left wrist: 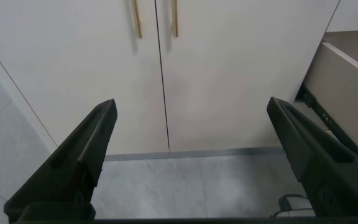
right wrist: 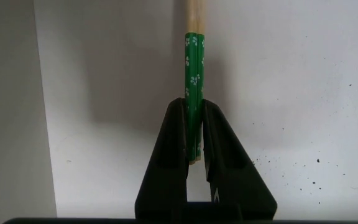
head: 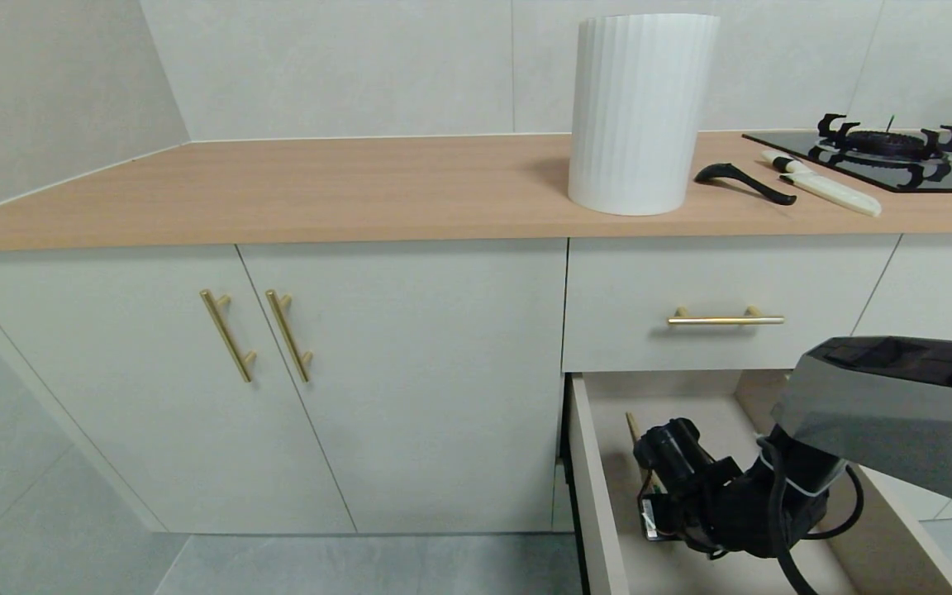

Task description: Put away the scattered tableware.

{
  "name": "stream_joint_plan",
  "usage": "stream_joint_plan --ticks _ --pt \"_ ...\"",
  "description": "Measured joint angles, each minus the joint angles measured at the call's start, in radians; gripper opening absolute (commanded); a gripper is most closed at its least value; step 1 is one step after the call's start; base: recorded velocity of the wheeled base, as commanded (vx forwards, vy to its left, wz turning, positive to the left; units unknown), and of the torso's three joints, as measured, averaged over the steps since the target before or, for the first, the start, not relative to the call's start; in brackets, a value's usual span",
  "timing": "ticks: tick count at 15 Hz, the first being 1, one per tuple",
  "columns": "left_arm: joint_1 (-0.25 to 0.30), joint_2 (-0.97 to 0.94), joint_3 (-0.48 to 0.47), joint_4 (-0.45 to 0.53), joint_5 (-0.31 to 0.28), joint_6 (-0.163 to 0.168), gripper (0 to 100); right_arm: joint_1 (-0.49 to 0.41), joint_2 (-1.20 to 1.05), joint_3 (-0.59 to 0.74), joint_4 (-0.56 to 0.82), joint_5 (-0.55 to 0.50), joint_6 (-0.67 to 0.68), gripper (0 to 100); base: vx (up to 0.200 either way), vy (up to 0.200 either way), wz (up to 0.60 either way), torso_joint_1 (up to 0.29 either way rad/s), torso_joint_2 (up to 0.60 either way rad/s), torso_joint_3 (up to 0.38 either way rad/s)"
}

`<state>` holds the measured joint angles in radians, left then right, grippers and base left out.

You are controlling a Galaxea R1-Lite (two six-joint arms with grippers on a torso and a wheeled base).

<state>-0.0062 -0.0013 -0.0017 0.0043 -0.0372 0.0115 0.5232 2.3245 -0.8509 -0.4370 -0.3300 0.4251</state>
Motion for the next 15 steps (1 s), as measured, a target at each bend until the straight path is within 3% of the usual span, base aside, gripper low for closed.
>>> stream_joint_plan --ticks 1,10,15 --pt "0.000 0.000 0.000 0.000 0.000 0.001 100 0.001 0.000 0.000 0.000 0.000 0.000 100 0.000 0.000 0.00 0.000 0.00 0.000" --pt "0.000 0.000 0.000 0.000 0.000 0.000 100 0.000 -0.016 0.005 0.005 0.000 -0.003 100 0.000 0.000 0.00 0.000 0.00 0.000" --pt "0.000 0.000 0.000 0.000 0.000 0.000 100 -0.008 -0.216 0.042 0.050 0.000 -0.030 100 0.000 0.000 0.00 0.000 0.00 0.000"
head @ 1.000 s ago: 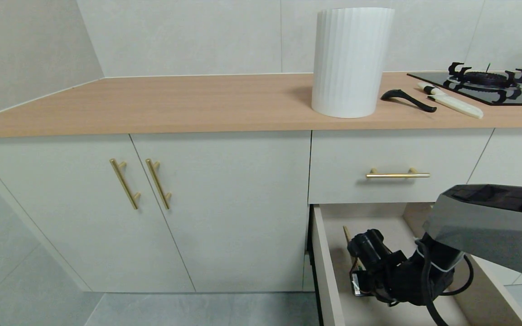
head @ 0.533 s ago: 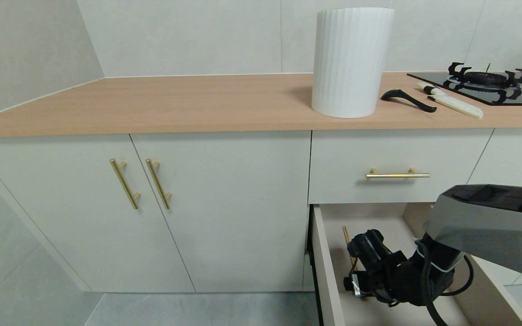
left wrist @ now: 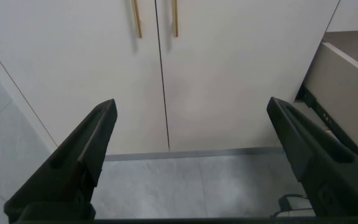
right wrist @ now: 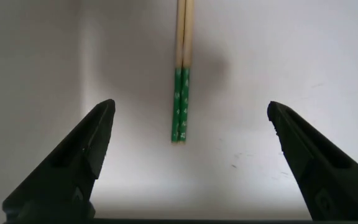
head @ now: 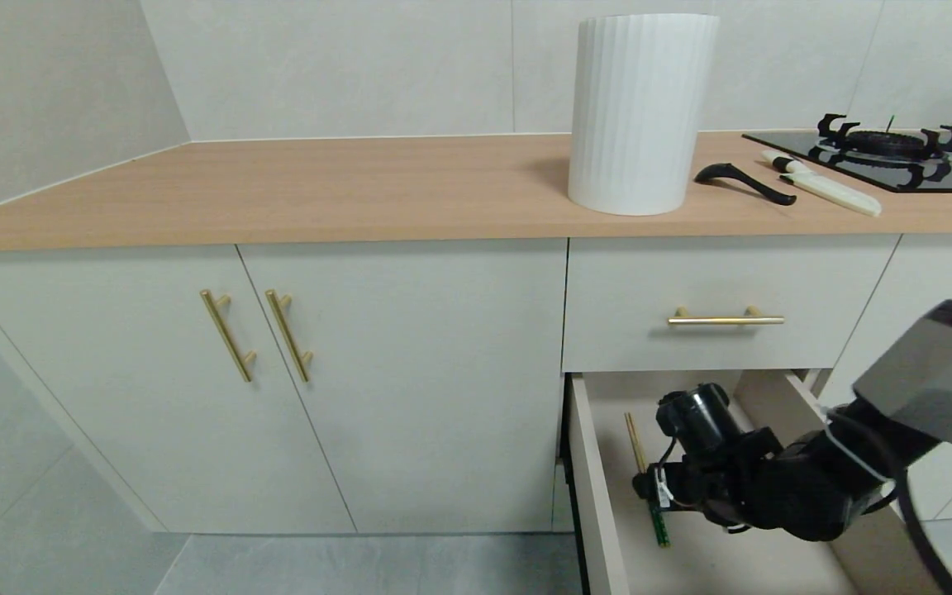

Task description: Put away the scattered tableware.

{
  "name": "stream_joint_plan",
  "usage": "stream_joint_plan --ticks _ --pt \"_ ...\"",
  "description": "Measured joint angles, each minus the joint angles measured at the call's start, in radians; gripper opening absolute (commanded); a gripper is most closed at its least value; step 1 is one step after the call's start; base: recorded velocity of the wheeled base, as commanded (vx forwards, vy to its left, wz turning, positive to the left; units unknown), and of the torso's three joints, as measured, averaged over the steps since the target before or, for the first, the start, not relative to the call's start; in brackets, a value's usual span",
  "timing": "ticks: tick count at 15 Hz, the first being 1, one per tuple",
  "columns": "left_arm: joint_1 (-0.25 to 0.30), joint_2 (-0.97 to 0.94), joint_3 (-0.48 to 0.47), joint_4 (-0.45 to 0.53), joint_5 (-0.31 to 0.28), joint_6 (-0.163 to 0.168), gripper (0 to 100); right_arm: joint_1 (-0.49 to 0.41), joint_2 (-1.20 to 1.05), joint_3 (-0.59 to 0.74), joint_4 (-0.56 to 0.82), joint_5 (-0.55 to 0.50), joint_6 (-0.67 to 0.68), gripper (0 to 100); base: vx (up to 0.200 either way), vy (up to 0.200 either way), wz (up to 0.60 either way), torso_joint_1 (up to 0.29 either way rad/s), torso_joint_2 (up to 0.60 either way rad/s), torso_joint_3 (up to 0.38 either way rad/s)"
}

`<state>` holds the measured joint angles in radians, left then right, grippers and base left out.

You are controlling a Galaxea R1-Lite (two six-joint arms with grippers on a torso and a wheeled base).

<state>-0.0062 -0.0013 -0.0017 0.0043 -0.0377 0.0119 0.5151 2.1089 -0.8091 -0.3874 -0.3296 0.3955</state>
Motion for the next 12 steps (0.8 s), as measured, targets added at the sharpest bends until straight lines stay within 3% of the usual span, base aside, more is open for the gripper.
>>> stream_joint_plan --ticks 7,12 --pt "0.000 0.000 0.000 0.000 0.001 0.000 100 -0.103 -0.417 0.017 0.066 0.002 -0.110 100 0.000 0.000 0.00 0.000 0.00 0.000" --pt "0.000 0.000 0.000 0.000 0.000 0.000 100 -0.167 -0.563 0.023 0.063 0.004 -0.162 100 0.000 0.000 0.00 0.000 0.00 0.000"
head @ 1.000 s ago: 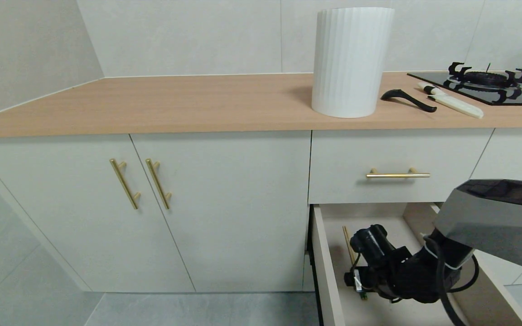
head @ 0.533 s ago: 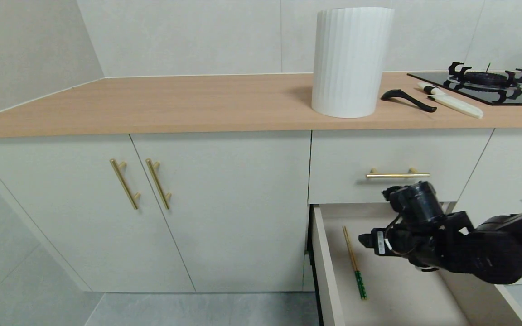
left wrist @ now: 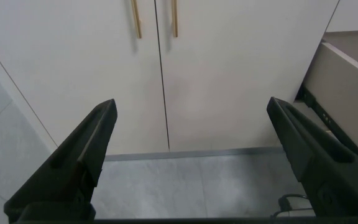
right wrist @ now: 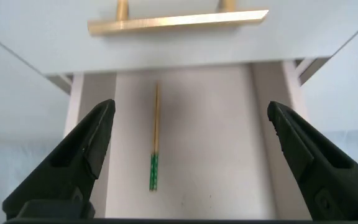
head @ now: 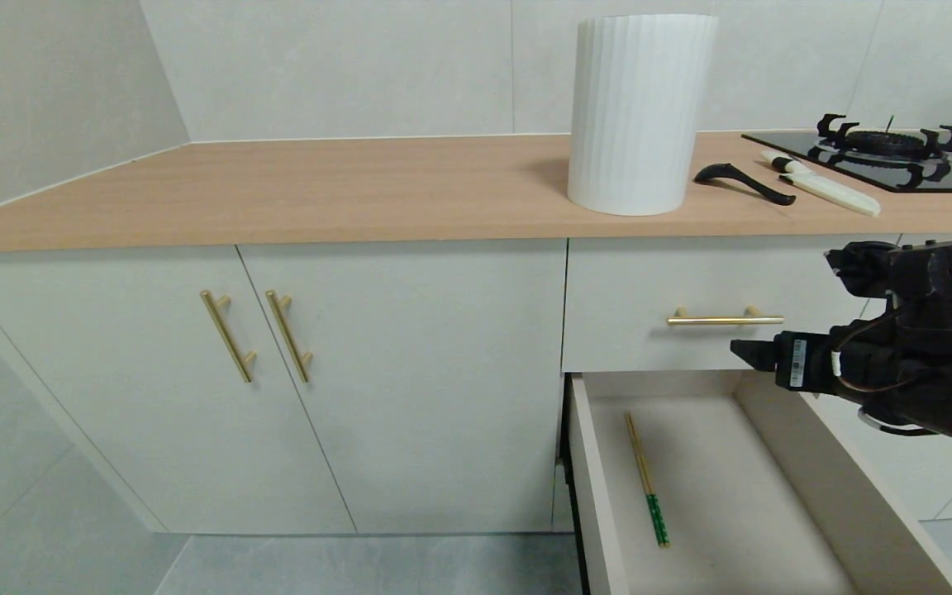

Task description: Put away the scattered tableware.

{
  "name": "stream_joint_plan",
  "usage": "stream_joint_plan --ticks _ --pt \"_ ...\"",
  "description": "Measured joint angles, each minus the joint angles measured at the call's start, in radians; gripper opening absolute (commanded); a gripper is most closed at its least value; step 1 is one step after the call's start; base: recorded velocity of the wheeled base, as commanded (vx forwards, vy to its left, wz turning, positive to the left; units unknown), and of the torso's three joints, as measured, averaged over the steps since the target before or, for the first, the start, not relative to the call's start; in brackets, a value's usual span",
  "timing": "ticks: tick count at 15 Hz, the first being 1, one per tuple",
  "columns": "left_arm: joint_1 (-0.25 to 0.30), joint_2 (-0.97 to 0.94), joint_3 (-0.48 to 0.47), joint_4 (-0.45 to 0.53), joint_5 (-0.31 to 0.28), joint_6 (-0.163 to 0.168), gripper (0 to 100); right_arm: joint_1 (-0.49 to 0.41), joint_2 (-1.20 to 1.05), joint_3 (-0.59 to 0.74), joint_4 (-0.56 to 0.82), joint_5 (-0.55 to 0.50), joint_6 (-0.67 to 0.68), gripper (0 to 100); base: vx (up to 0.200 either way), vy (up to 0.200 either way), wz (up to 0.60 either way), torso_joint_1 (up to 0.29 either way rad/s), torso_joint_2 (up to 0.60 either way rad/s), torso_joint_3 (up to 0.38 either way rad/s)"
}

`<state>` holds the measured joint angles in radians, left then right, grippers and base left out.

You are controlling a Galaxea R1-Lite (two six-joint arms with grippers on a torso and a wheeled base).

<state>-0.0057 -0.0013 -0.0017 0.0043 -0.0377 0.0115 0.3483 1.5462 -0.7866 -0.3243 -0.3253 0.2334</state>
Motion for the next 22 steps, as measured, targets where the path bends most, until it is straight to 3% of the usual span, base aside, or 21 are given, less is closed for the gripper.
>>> stream_joint_plan --ticks 8,22 --pt "0.000 0.000 0.000 0.001 0.000 0.001 100 -0.037 -0.065 0.013 -0.006 0.004 -0.048 100 0.000 0.000 0.00 0.032 -0.12 -0.119" --pt "0.000 0.000 0.000 0.001 0.000 0.001 100 -0.081 -0.067 0.012 -0.005 0.013 -0.063 100 0.000 0.000 0.00 0.173 -0.48 -0.291"
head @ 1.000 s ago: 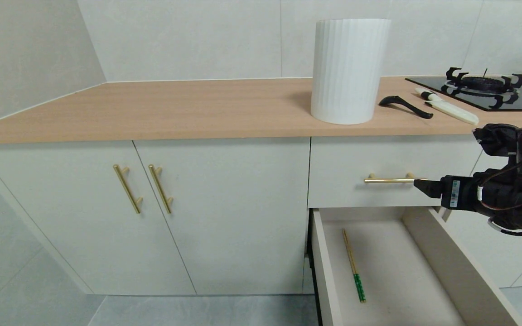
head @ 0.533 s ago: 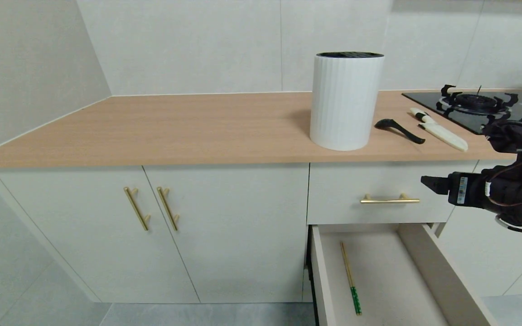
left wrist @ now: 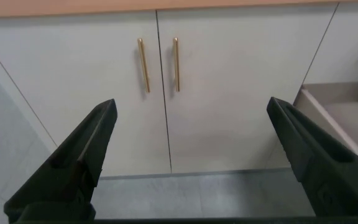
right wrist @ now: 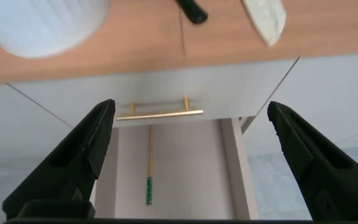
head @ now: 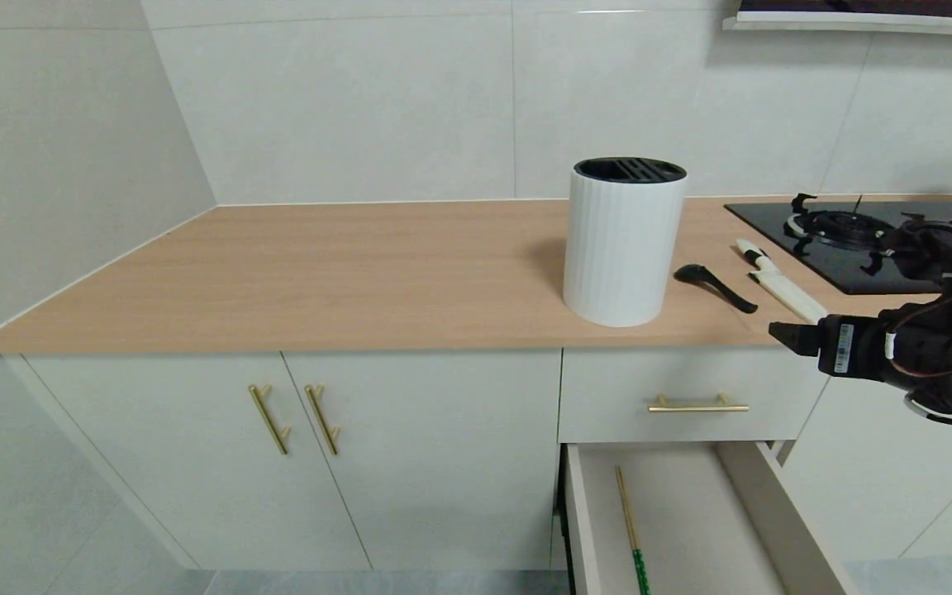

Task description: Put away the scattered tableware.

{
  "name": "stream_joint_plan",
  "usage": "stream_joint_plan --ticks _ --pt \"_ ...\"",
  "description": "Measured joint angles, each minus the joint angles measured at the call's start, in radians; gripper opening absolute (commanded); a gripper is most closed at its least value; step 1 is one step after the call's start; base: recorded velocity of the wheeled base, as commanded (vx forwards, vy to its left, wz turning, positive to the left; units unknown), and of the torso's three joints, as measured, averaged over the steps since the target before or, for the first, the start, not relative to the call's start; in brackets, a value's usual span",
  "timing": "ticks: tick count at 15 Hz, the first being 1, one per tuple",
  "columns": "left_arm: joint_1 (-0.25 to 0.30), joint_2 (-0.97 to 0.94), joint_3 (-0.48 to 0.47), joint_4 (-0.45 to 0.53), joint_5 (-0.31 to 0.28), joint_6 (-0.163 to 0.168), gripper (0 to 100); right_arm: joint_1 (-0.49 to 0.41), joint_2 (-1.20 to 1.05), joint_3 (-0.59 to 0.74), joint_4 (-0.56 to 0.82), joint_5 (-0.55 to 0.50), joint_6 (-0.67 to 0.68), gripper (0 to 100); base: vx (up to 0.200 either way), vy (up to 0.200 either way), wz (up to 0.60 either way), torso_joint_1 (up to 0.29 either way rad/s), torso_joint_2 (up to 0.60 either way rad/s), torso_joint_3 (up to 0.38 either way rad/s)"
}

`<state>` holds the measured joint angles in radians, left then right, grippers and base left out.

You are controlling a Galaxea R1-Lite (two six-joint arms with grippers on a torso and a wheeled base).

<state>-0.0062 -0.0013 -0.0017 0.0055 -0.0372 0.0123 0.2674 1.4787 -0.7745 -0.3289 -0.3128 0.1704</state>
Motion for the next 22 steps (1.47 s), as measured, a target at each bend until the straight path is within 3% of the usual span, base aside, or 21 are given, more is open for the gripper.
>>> stream_joint_plan --ticks 5,11,16,22 --pt "0.000 0.000 0.000 -0.002 0.000 0.000 100 0.000 0.005 0.001 -0.001 0.000 0.000 100 0.000 0.000 0.00 0.208 -0.48 -0.272" --pt "0.000 0.000 0.000 -0.001 0.000 0.000 100 -0.004 0.015 0.000 0.002 0.060 -0.011 100 0.000 0.000 0.00 0.028 -0.06 -0.034" --pt "0.000 0.000 0.000 -0.001 0.000 0.000 100 -0.090 0.087 -0.110 0.009 0.262 -0.083 100 0.000 0.000 0.00 0.000 0.00 0.000" --pt "0.000 0.000 0.000 -0.001 0.000 0.000 100 -0.207 0.288 -0.279 0.014 0.465 -0.266 100 0.000 0.000 0.00 0.000 0.00 0.000"
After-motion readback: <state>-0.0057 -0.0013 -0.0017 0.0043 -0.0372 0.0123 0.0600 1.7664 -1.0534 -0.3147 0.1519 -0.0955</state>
